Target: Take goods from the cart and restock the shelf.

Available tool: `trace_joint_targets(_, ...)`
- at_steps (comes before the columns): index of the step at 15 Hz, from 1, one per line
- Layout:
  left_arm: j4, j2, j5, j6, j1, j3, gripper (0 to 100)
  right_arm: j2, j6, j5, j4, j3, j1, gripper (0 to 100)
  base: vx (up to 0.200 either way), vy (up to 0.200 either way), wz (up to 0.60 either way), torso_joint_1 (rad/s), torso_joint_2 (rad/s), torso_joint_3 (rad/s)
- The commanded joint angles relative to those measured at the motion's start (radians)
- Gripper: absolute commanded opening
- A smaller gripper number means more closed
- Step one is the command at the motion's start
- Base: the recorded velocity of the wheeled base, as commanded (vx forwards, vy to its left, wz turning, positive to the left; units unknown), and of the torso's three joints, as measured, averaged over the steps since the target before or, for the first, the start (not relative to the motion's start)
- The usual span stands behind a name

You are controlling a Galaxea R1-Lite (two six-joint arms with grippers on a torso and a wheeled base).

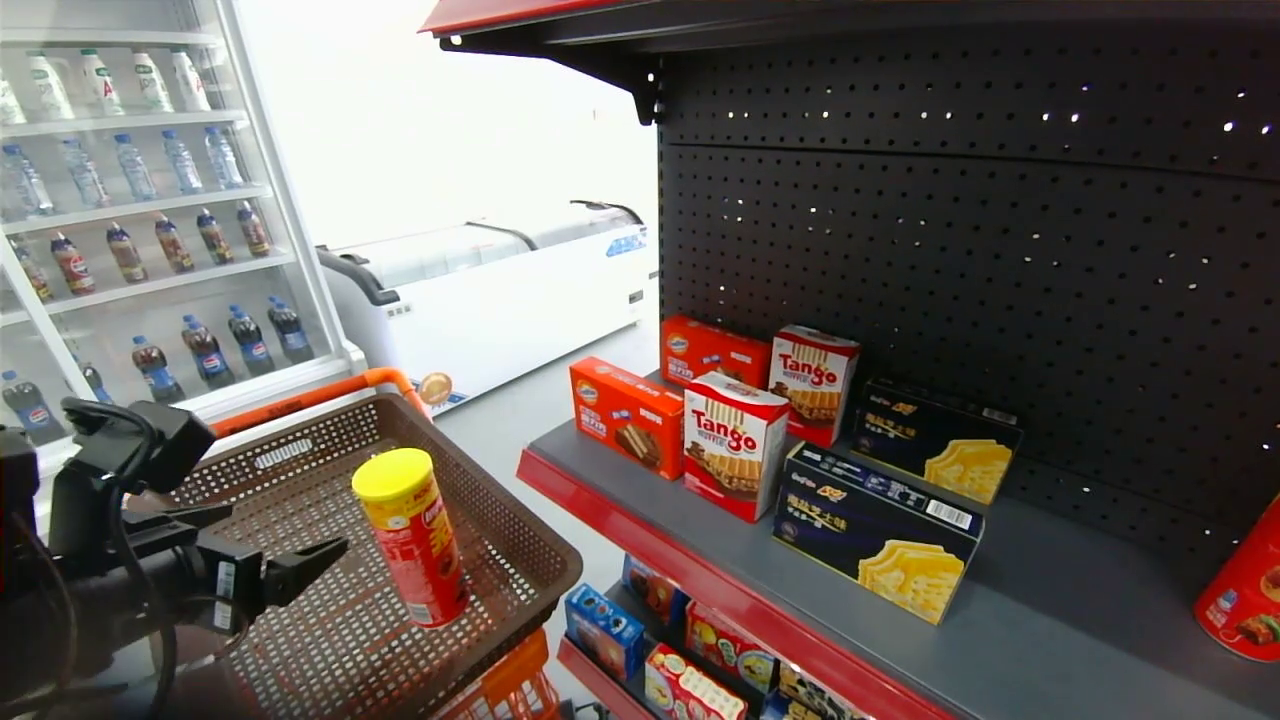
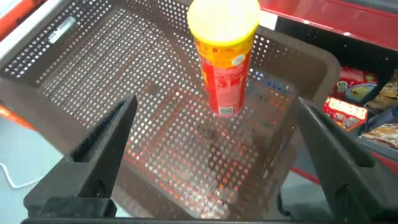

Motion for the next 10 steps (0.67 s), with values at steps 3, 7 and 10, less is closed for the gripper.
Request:
trace_joint_targets(3,-0.243,0.274,0.0,-0.004,-0.017,0.04,100,0.001,0.0,0.0,0.0,0.0,0.0,100,0.0,0.0,0.0,0.0,0.0,0.0)
trace_joint_targets(7,-0.504,0.478,0.0,-0.019,-0.044,0.086,100,-0.001,0.0,0.0,0.0,0.0,0.0,100,0.0,0.0,0.0,0.0,0.0,0.0)
trace_joint_targets(10,-0.604,0.564,0.037,-0.021,-0.067,0.082,100,0.001,0.0,0.0,0.0,0.0,0.0,100,0.0,0.0,0.0,0.0,0.0,0.0)
